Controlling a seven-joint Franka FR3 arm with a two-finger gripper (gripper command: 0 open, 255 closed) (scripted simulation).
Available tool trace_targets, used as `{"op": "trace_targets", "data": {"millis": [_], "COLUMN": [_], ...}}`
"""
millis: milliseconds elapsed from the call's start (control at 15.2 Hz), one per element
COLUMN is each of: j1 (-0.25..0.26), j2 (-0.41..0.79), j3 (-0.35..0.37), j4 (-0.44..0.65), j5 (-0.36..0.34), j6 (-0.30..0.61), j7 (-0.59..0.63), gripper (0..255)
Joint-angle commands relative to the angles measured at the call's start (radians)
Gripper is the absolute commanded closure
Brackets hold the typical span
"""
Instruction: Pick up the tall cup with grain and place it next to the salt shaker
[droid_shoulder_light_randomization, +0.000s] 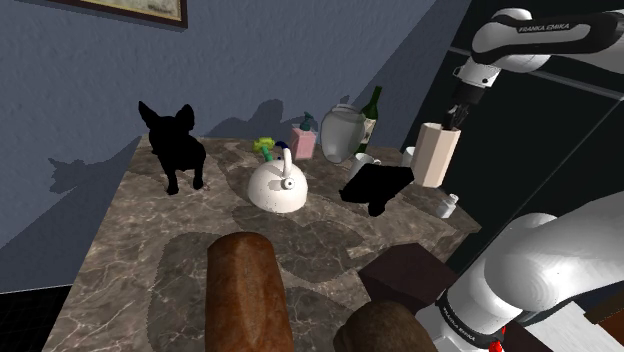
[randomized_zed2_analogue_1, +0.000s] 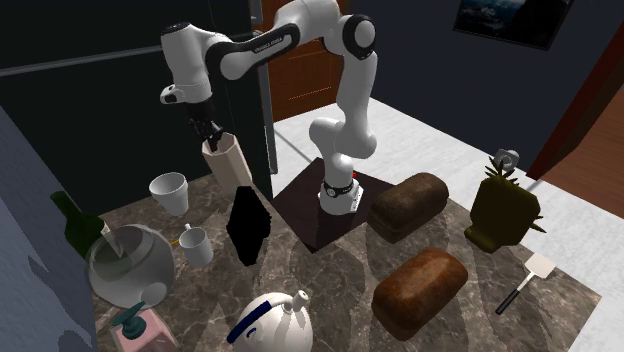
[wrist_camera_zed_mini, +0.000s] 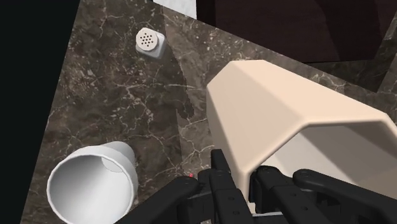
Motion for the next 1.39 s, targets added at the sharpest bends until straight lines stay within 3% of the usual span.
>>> {"op": "trace_targets", "data": {"millis": [0, 1320], "j1": [0.0, 0.002], "j2": [0.004, 0.078], "j3": [-0.005, -0.076], "j4": [-0.023, -0.234], "j5": [-0.001, -0.01], "j6": [0.027, 0.31], "j7": [0.001, -0.012], "gripper": [255, 255]}}
